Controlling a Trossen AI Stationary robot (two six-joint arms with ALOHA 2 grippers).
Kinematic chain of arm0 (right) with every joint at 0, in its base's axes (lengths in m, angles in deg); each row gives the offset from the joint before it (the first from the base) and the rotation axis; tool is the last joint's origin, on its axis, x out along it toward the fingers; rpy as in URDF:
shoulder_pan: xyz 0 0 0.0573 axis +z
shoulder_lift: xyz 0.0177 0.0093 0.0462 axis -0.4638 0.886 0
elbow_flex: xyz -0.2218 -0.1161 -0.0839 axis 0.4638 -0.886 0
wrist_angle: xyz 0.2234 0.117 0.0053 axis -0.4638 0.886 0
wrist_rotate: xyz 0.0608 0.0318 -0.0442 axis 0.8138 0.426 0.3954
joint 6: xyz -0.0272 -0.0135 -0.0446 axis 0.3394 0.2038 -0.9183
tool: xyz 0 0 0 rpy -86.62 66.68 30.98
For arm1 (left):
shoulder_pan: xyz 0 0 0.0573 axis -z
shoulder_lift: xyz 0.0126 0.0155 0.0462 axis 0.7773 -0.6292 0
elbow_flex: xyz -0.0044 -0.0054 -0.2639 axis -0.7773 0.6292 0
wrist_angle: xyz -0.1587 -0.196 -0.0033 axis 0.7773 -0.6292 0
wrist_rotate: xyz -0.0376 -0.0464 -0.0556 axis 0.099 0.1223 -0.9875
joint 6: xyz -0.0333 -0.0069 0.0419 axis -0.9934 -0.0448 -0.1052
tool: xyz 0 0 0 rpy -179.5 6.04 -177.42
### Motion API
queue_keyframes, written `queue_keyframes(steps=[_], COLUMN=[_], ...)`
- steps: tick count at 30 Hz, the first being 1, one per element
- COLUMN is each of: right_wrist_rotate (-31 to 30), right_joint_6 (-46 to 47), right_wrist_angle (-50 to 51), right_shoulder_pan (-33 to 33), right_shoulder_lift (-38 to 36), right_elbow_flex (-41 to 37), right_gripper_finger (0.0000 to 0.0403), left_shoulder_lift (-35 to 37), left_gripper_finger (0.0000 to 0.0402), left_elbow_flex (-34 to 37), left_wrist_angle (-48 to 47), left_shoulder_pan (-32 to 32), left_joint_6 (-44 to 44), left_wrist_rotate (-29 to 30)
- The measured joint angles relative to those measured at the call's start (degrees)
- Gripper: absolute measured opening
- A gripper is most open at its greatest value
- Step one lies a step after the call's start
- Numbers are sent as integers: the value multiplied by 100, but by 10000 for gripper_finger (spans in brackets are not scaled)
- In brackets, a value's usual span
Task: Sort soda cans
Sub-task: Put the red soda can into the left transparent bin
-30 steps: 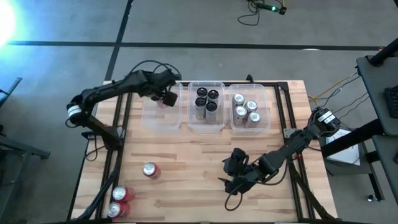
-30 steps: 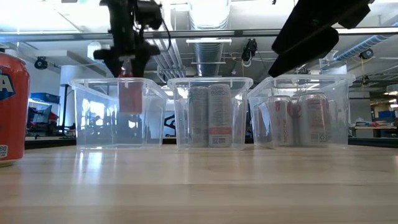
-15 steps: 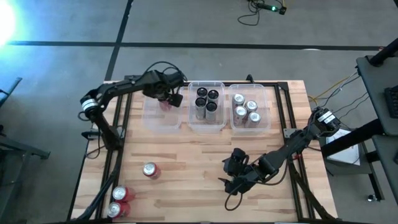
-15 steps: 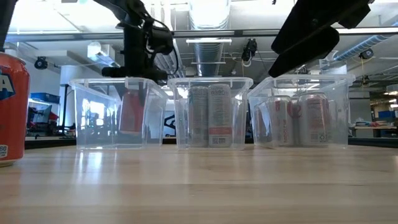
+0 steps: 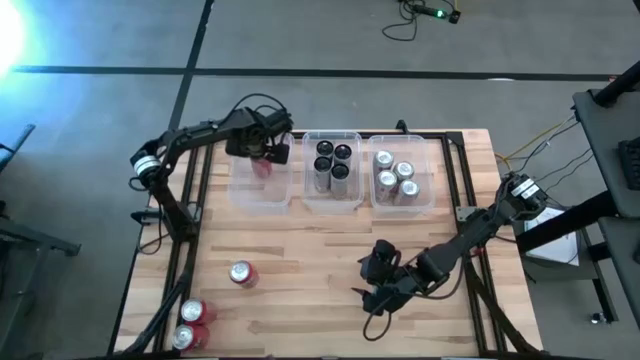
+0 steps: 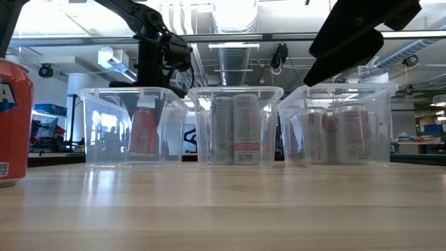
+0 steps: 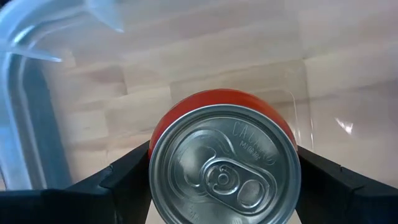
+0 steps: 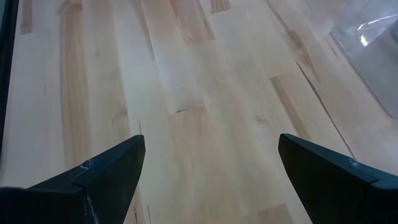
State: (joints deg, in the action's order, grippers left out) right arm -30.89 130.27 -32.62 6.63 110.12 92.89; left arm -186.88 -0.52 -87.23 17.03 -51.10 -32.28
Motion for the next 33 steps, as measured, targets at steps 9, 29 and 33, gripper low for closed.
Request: queue_keyframes(steps=[9,29,33], right_wrist_rotate=[1,2,4], right_joint_6=[-5,-7,-7], right_wrist_angle=[8,19,21], right_shoulder_pan=[102,114,114], right_shoulder_lift=[0,2,2], right_elbow_flex=[0,0,-1], right_gripper_finger=[364,364,364], left_shoulder_lift=[0,4,5], left_gripper_finger=[308,317,315], left_elbow_flex=[4,-315,-1017], left_wrist_angle=[44,-92,-509], left_shoulder_pan=[-192,-201,-170], left_joint_6=[-235,-43,265], left_wrist_rotate=[-154,147,277])
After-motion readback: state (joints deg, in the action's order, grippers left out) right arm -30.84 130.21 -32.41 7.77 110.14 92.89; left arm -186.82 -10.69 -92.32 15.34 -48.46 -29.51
